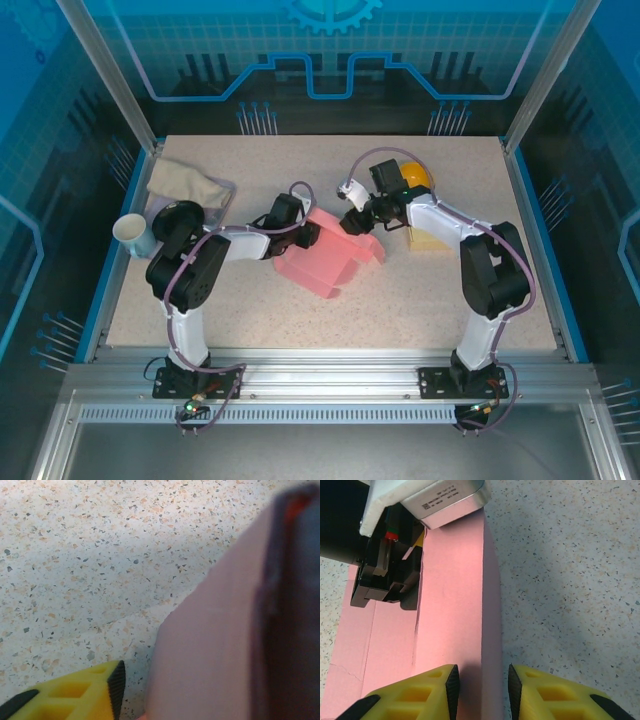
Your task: Fold the paper box
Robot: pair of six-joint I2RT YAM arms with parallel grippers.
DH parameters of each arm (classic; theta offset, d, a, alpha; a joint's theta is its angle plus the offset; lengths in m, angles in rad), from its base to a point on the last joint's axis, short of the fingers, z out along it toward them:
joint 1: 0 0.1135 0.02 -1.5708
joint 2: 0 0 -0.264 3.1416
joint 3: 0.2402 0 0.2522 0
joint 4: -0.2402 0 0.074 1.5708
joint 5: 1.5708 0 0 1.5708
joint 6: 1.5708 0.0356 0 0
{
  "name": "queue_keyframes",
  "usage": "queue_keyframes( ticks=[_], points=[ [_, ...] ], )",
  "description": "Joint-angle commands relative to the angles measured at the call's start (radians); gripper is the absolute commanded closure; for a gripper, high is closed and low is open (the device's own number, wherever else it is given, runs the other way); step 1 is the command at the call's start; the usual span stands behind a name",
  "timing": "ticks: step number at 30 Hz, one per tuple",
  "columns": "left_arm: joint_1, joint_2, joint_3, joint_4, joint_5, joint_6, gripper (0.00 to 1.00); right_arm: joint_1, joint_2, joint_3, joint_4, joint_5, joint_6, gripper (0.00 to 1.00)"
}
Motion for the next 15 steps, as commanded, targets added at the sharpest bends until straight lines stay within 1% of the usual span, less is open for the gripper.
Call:
queue_keyframes(
  ticks=[1,2,4,5,7,12,15],
  points=[
    [0.001,0.014,0.009,0.008,0.001,0.028,0.66,-0.014,0.033,0.021,-0.070,-0.025,-0.017,0.67],
    [-0.001,0.014,0.008,0.010,-0.005,0.025,0.70,-0.015,0.030,0.020,-0.070,-0.024,-0.017,0.67],
    [-0.001,0.012,0.005,0.017,-0.031,0.006,0.72,-0.015,0.032,0.017,-0.070,-0.019,-0.010,0.67],
    [-0.001,0.014,0.005,0.019,-0.047,-0.013,0.75,-0.014,0.030,0.017,-0.070,-0.017,-0.007,0.67],
    [-0.006,0.024,0.022,0.006,-0.108,-0.074,0.79,-0.014,0.028,0.014,-0.068,-0.009,0.008,0.67],
    [-0.039,0.080,0.129,-0.131,-0.290,-0.183,0.79,-0.009,0.017,-0.001,-0.047,0.010,0.060,0.68],
    [-0.054,0.100,0.158,-0.175,-0.351,-0.211,0.79,-0.008,0.012,-0.012,-0.036,0.031,0.102,0.68]
  ],
)
